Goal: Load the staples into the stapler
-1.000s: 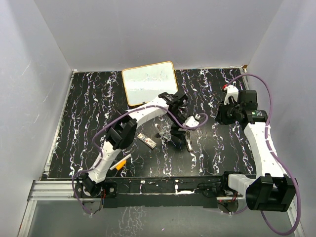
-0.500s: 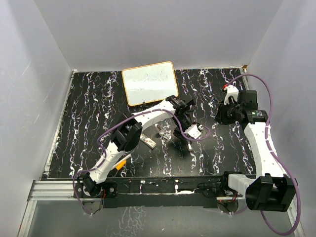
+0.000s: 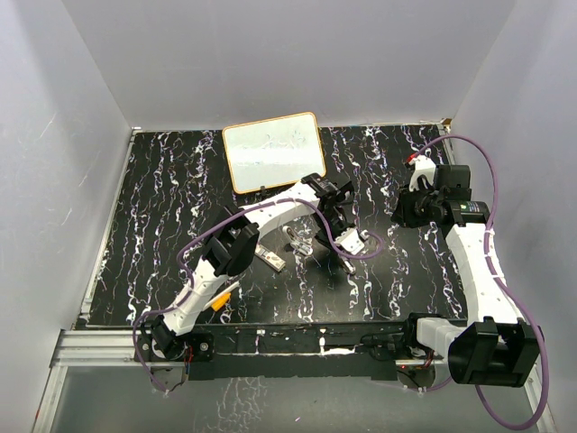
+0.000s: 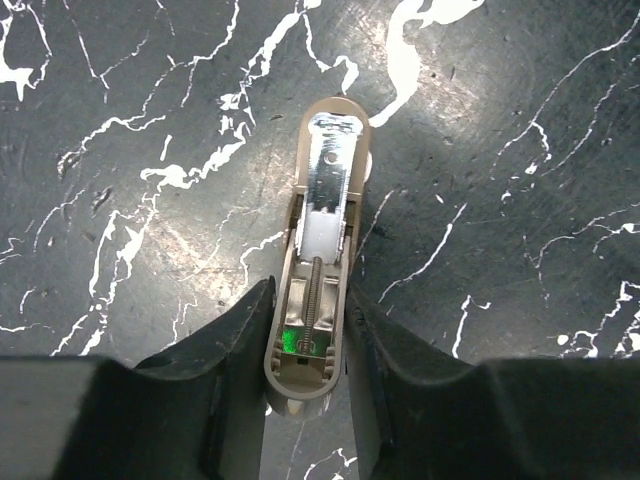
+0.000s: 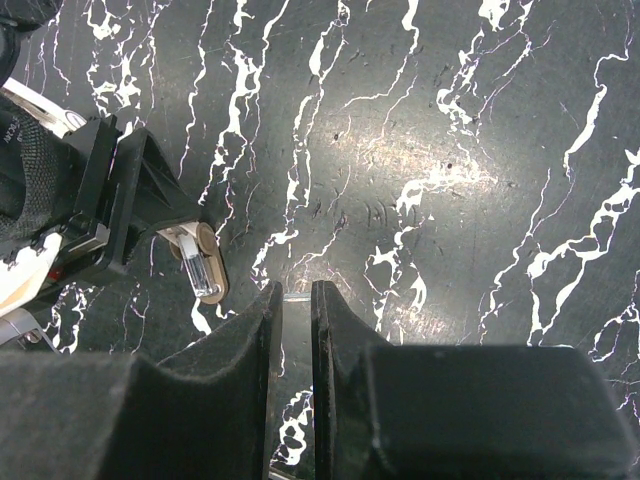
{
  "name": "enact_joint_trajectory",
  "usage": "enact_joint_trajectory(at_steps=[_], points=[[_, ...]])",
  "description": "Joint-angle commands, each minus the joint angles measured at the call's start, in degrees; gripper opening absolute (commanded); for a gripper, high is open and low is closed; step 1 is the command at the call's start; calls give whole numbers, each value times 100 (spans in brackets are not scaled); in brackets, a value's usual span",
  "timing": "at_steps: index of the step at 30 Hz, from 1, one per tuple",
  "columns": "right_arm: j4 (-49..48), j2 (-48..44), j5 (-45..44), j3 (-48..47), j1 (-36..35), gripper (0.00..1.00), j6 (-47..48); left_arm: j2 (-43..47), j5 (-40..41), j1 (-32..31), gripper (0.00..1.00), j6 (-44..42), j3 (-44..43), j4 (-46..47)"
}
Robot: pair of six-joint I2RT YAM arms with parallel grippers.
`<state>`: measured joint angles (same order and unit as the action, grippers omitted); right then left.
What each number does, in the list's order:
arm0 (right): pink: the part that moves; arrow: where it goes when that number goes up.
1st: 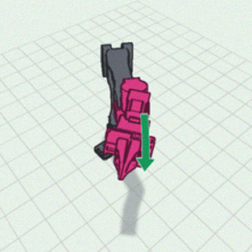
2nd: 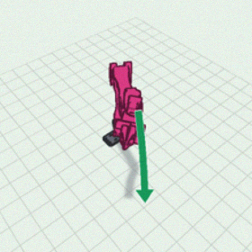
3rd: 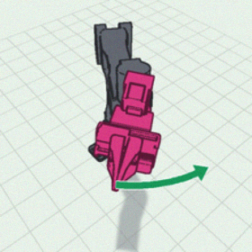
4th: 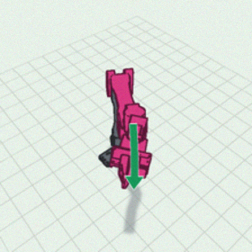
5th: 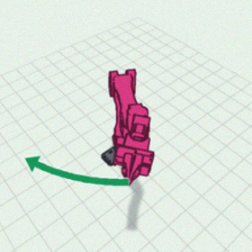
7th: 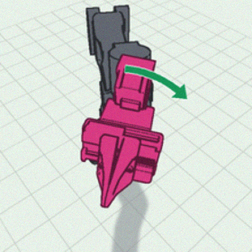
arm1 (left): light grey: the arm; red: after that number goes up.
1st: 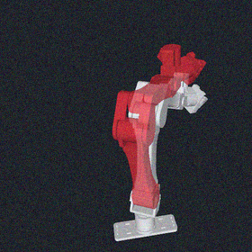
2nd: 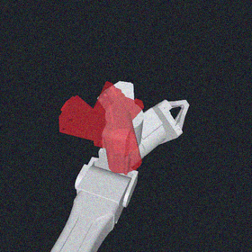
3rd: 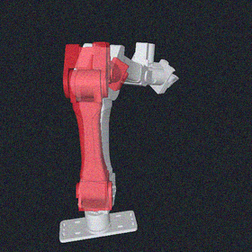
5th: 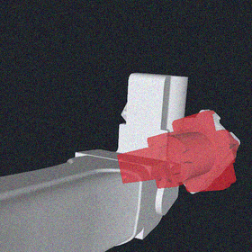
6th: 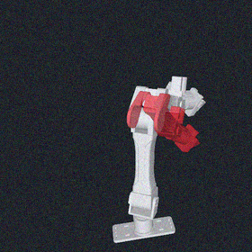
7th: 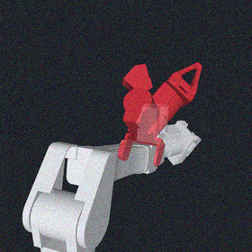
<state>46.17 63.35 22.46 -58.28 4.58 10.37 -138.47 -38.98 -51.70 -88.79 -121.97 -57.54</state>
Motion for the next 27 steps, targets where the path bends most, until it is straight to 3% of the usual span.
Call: enact_joint_trajectory(at_steps=[1,7,16,27], points=[[-249,-154,83,-8,38,8,-44,281,68,-4,26,-132,-162,-189],[-240,-143,109,-8,43,8,-29,330,195,234,16,-220,-287,-366],[-247,-131,185,0,40,8,-22,311,510,622,16,-317,-575,-724],[-240,-122,263,17,43,8,61,386,672,864,18,-463,-333,-962]])
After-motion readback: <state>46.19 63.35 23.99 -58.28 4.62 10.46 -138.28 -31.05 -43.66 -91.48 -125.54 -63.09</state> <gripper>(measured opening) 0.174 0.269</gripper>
